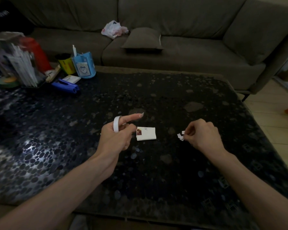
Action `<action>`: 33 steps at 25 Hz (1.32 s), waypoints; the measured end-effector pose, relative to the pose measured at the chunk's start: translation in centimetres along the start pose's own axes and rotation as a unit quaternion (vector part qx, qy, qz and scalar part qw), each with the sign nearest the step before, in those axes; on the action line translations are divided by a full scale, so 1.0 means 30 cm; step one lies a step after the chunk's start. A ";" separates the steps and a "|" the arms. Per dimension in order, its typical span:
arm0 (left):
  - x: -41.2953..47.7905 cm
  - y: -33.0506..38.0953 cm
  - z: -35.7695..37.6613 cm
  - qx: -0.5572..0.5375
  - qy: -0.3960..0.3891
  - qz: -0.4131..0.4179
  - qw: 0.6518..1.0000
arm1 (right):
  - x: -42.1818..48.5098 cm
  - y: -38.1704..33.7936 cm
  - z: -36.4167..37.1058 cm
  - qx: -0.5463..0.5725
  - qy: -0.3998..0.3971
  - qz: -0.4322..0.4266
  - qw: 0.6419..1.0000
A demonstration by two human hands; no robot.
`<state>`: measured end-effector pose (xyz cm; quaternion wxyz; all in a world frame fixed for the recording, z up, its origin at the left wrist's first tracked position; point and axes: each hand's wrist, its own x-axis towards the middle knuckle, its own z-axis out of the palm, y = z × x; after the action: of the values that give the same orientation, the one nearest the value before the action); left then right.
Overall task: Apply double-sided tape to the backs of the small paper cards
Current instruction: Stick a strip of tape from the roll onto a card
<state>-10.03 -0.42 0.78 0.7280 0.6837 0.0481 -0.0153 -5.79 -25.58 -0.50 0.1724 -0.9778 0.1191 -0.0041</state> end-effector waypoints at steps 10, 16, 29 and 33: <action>-0.001 0.001 -0.063 0.013 0.006 -0.010 1.000 | -0.026 -0.210 0.159 -0.051 -0.047 -0.289 0.955; 0.002 0.007 -0.097 0.007 0.022 -0.003 1.000 | -0.054 -0.190 0.202 -0.144 0.026 -0.388 0.910; -0.008 0.023 -0.116 0.003 0.029 0.001 1.000 | -0.067 -0.220 0.165 -0.034 0.025 -0.338 0.940; -0.001 0.015 -0.120 0.007 0.031 -0.001 1.000 | -0.117 -0.197 0.113 -0.024 0.061 -0.375 0.925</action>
<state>-10.18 3.19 1.02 0.7212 0.6891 0.0708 0.0049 -7.65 -18.21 -1.57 0.1273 -0.9528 -0.2457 -0.1251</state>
